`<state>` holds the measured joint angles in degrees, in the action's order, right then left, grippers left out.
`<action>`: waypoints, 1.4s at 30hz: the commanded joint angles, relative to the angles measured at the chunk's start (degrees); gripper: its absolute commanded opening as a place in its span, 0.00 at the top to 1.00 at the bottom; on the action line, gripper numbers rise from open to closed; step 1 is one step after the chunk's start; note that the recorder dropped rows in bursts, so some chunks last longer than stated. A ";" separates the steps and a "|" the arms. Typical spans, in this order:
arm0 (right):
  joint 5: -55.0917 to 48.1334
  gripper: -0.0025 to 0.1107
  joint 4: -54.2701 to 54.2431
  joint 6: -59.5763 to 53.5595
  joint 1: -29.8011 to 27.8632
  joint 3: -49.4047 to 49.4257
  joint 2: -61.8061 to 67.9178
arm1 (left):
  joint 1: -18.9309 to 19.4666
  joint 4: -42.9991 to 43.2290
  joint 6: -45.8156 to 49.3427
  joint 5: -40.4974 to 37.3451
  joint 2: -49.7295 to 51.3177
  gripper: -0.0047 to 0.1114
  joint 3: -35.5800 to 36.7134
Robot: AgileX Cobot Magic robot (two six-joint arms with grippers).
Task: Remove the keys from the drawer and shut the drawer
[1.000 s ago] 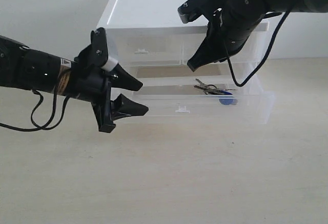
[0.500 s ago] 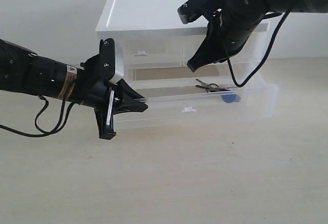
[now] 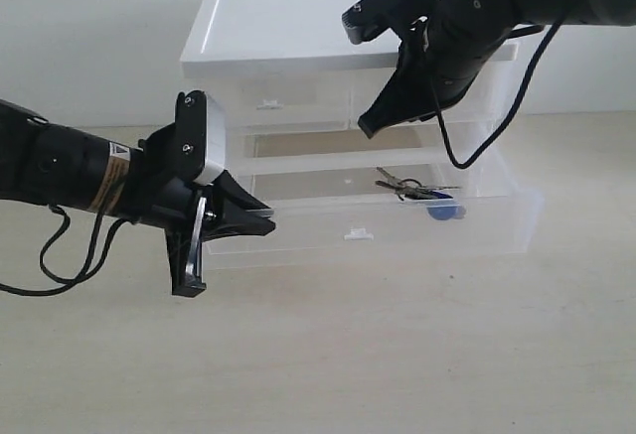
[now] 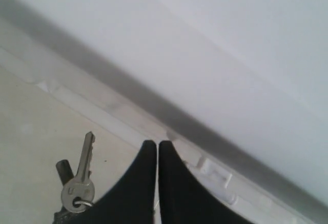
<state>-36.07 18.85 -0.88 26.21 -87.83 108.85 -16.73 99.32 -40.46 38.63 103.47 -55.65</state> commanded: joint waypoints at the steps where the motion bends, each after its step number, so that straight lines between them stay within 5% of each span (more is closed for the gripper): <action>1: 3.07 0.98 0.98 0.49 -0.51 -0.28 -0.78 | 0.14 0.63 -1.01 -2.94 -0.81 0.92 1.06; 10: 3.23 0.98 0.98 0.88 -0.51 -0.28 -0.78 | 0.14 0.63 -0.80 0.52 -1.72 0.87 1.06; 17: 2.60 0.98 0.98 0.88 -0.51 -0.28 -0.78 | 0.14 -2.73 -3.68 0.28 -4.09 0.30 1.06; 20: 1.64 0.98 0.98 0.88 -0.51 -0.28 -0.78 | 0.14 -7.84 -4.88 0.17 -6.92 0.20 1.06; 22: 0.87 0.98 0.98 0.88 -0.51 -0.28 -0.78 | 0.14 -11.14 -4.47 0.17 -9.04 0.21 1.06; 26: 0.76 0.98 0.73 0.88 -0.51 -0.28 -0.78 | 0.14 -31.39 2.30 -6.38 -11.10 0.36 1.06; 28: 0.76 0.98 0.73 0.88 -0.51 -0.28 -0.78 | 0.14 -37.90 10.49 -9.99 -8.79 0.66 1.06; 29: 0.76 0.98 0.17 0.88 -0.51 -0.28 -0.78 | 0.14 -42.37 16.90 -8.87 -6.31 0.90 1.06; 34: -0.07 0.98 -0.58 0.88 -0.51 -0.28 -0.91 | 0.28 -61.11 27.97 -5.32 3.32 0.92 -2.70; 40: -5.25 0.98 -5.04 -3.67 -0.37 -0.28 -2.28 | 0.80 -64.21 28.12 -5.22 6.12 0.92 -5.85; 42: -6.89 0.98 -14.46 -11.94 -0.37 -0.28 -4.33 | 0.80 -64.21 28.12 -5.44 6.12 0.92 -5.85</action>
<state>-41.19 12.05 -6.01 26.21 -87.83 107.21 -16.37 37.90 -12.40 33.16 109.20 -60.36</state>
